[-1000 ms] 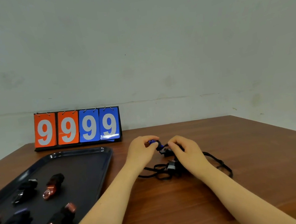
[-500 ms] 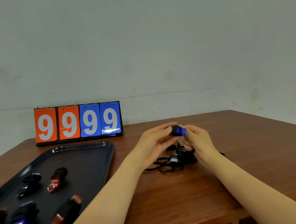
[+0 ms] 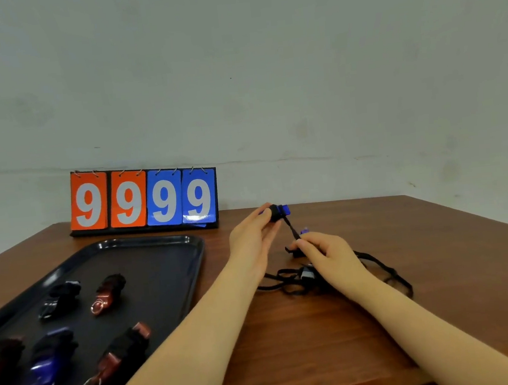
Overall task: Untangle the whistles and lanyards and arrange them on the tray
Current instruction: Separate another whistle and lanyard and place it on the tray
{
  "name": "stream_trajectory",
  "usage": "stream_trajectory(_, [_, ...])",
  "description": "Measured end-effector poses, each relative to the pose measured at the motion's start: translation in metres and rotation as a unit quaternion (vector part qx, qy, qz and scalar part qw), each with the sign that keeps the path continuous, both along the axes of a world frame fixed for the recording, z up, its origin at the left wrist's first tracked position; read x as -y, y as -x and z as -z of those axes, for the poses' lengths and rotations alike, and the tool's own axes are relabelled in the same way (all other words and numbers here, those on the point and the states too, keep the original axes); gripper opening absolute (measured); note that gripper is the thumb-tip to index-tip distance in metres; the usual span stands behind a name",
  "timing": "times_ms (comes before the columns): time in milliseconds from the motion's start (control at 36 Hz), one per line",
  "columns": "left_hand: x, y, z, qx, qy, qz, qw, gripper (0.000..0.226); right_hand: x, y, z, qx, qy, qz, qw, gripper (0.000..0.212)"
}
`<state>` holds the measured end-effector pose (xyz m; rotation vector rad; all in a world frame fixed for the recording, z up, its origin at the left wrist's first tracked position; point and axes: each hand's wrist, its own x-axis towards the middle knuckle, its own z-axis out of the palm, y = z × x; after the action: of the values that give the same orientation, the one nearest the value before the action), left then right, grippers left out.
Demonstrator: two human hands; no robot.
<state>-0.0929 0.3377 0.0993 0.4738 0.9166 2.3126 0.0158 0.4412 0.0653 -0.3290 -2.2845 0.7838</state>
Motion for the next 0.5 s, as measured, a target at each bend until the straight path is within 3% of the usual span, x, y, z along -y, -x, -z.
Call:
stream_trajectory(56, [0.000, 0.003, 0.000, -0.040, 0.053, -0.050, 0.997, 0.018, 0.001, 0.000, 0.000, -0.002, -0.020, 0.013, 1.000, 0.021])
stream_trajectory(111, [-0.002, 0.008, 0.002, -0.133, 0.133, -0.103, 0.977, 0.021, 0.002, 0.000, -0.002, -0.015, -0.033, 0.024, 0.999, 0.020])
stream_trajectory(222, [-0.003, 0.008, 0.006, -0.342, 0.239, -0.148, 0.897, 0.022, 0.001, -0.003, -0.005, -0.070, -0.013, 0.025, 0.997, 0.024])
stream_trajectory(333, [-0.005, 0.003, 0.006, -0.504, 0.292, -0.120, 0.804, 0.026, -0.003, -0.006, -0.011, -0.138, 0.078, 0.031, 0.987, 0.027])
stream_trajectory(444, [-0.003, -0.003, 0.006, -0.547, 0.282, -0.048, 0.786, 0.024, -0.010, -0.007, -0.015, -0.192, 0.165, 0.053, 0.966, 0.033])
stream_trajectory(500, [-0.001, -0.006, 0.005, -0.528, 0.263, -0.014, 0.808, 0.024, -0.014, -0.007, -0.015, -0.195, 0.213, 0.065, 0.955, 0.037])
